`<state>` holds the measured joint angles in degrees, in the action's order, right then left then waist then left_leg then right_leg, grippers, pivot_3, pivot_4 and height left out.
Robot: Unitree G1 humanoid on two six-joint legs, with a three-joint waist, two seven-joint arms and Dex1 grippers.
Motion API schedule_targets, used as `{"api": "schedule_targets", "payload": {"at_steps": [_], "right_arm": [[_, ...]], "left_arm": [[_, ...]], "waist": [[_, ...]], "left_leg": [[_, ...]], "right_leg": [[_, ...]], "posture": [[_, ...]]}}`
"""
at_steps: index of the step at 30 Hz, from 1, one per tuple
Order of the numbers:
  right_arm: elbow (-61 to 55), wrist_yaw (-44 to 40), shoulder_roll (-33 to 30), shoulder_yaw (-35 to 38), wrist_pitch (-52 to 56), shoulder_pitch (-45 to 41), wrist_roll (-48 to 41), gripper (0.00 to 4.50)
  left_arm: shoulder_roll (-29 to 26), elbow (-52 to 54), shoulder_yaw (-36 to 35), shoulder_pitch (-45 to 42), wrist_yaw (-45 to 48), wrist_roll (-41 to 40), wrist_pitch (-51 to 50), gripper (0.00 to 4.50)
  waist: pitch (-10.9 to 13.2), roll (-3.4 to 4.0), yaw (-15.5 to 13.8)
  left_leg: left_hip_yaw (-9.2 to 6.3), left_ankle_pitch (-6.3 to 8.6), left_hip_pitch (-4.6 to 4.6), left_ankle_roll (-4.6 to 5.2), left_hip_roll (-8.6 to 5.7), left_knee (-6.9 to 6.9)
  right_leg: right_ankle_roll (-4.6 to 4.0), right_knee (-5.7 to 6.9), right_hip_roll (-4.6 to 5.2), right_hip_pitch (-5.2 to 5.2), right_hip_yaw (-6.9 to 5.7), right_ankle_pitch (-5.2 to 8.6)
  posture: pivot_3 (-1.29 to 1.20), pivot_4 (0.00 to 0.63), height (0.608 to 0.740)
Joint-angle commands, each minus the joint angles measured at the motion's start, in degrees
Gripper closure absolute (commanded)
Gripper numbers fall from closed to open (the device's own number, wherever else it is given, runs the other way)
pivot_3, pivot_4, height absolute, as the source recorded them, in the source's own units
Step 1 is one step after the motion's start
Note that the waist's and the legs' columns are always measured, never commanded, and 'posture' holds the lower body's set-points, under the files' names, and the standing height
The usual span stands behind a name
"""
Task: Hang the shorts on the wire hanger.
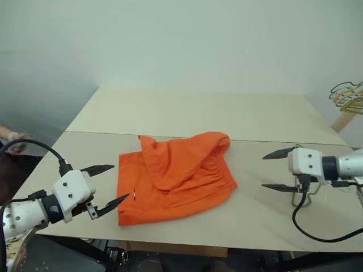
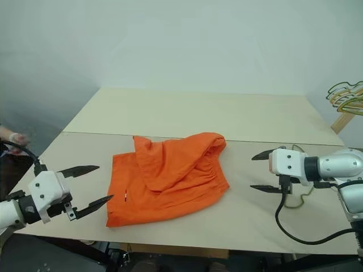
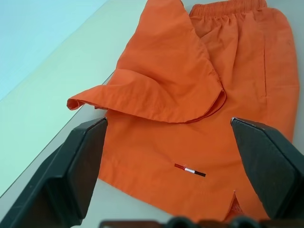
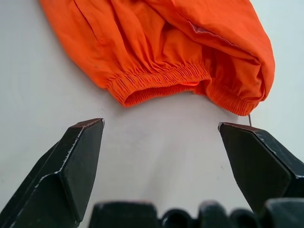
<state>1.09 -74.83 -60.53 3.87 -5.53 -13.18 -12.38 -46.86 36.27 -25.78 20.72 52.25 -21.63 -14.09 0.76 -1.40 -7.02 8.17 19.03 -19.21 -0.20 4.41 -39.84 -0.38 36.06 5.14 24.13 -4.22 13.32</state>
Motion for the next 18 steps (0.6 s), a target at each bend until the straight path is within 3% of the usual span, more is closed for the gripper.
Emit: {"api": "schedule_targets", "payload": {"at_steps": [1, 12, 18], "right_arm": [[-0.7, 0.2, -0.3, 0.8, -0.9, -1.0, -0.1, 0.04], [-1.9, 1.6, 0.5, 0.5, -0.4, -1.4, -0.3, 0.04], [-4.8, 3.6, 0.7, -2.0, -6.2, -0.3, 5.1, 0.04]], "left_arm": [[-0.8, 2.1, -1.7, 0.1, 0.4, -1.5, -1.2, 0.0], [-0.6, 3.2, -1.1, 1.4, 0.5, -1.2, -1.7, 0.0], [-2.0, 3.2, 1.3, 4.3, 3.1, -0.1, -1.5, 0.0]], "waist": [[0.0, 0.0, 0.0], [0.0, 0.0, 0.0], [0.0, 0.03, 0.6]], "left_leg": [[0.0, 0.0, 0.0, 0.0, 0.0, 0.0], [0.0, 0.0, -0.01, 0.0, -0.01, 0.0], [0.01, 0.0, 0.01, 0.0, 0.0, 0.0]], "right_leg": [[0.0, 0.0, 0.0, 0.0, 0.0, 0.0], [0.0, 0.0, 0.01, 0.01, 0.0, 0.0], [0.01, 0.0, 0.01, 0.03, 0.0, 0.01]], "posture": [[0.24, 0.0, 0.74], [0.21, 0.0, 0.74], [0.14, 0.0, 0.74]]}}
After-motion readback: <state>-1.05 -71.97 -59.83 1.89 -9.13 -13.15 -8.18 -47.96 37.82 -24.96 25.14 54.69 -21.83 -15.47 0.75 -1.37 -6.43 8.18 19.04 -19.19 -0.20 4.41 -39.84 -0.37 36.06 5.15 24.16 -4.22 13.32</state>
